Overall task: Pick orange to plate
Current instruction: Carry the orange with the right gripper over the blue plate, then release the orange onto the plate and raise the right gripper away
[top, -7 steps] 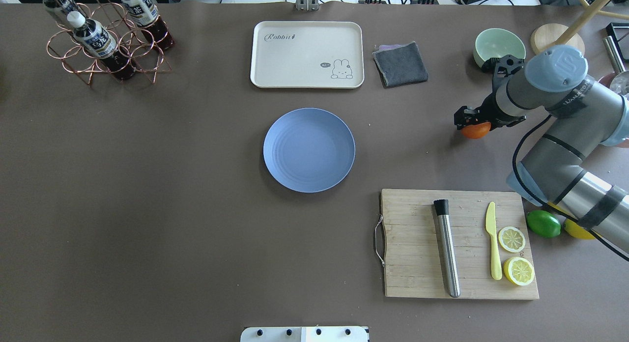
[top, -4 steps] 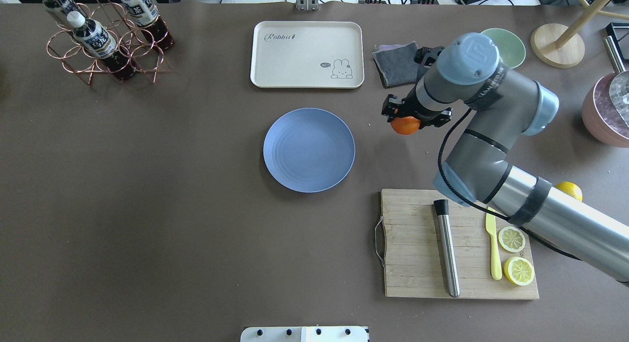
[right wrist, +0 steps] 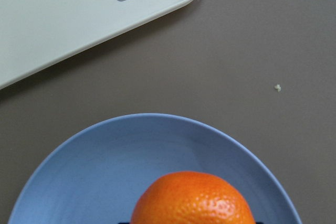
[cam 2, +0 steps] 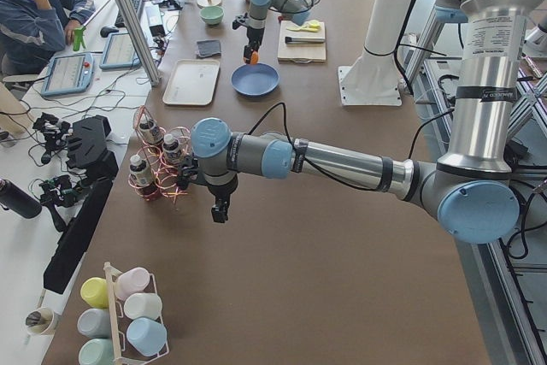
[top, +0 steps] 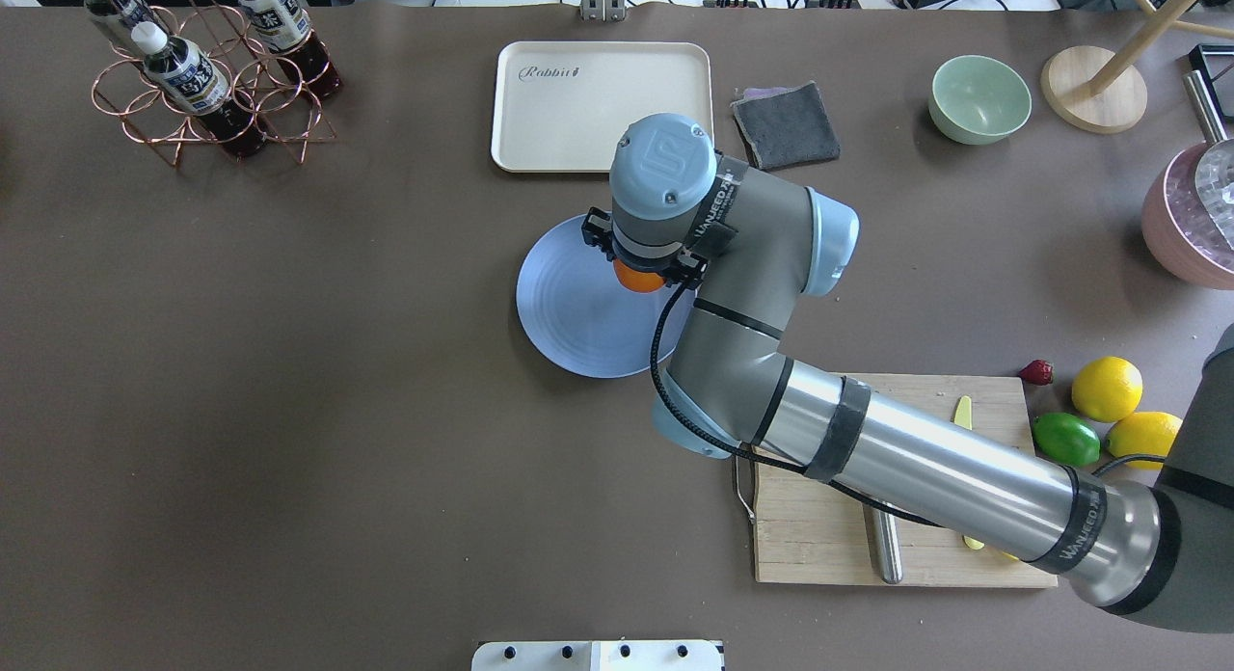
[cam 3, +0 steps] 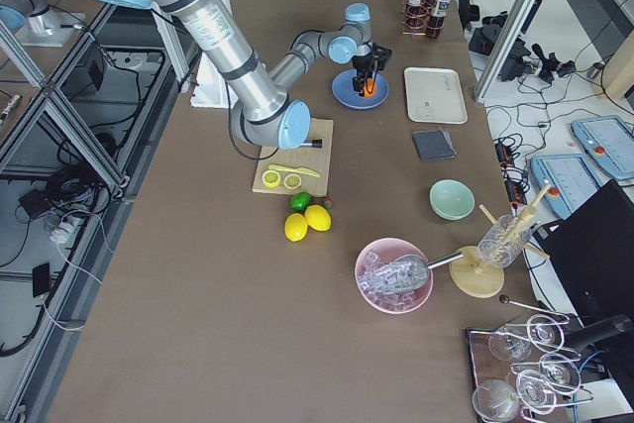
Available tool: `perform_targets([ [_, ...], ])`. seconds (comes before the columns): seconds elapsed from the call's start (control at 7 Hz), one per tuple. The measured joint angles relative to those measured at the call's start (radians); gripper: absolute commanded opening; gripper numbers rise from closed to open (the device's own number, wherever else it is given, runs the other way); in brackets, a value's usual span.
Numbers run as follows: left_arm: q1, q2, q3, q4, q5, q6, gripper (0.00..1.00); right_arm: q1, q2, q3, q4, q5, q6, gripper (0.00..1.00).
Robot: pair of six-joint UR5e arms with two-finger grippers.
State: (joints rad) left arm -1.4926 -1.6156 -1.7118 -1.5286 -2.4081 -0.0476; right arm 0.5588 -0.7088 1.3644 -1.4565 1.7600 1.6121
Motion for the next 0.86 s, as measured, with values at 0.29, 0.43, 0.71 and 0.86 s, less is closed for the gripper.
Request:
perform_targets([
  [0.29, 0.000, 0.021, -0.008, -0.003, -0.004, 0.001, 0.98, -0.032, 0.035, -0.045, -0.003, -0.017, 0.018, 0.00],
  [0.43, 0.000, 0.025, -0.010, -0.005, -0.005, 0.001, 0.98, -0.042, 0.036, -0.050, -0.004, -0.019, 0.018, 0.00],
  [0.71, 0.000, 0.026, -0.010, -0.005, -0.005, 0.000, 0.98, -0.053, 0.036, -0.053, -0.005, -0.023, 0.008, 1.00],
  [0.86, 0.000, 0.026, -0.010, -0.005, -0.005, 0.000, 0.98, -0.054, 0.036, -0.054, -0.005, -0.029, -0.008, 1.00],
])
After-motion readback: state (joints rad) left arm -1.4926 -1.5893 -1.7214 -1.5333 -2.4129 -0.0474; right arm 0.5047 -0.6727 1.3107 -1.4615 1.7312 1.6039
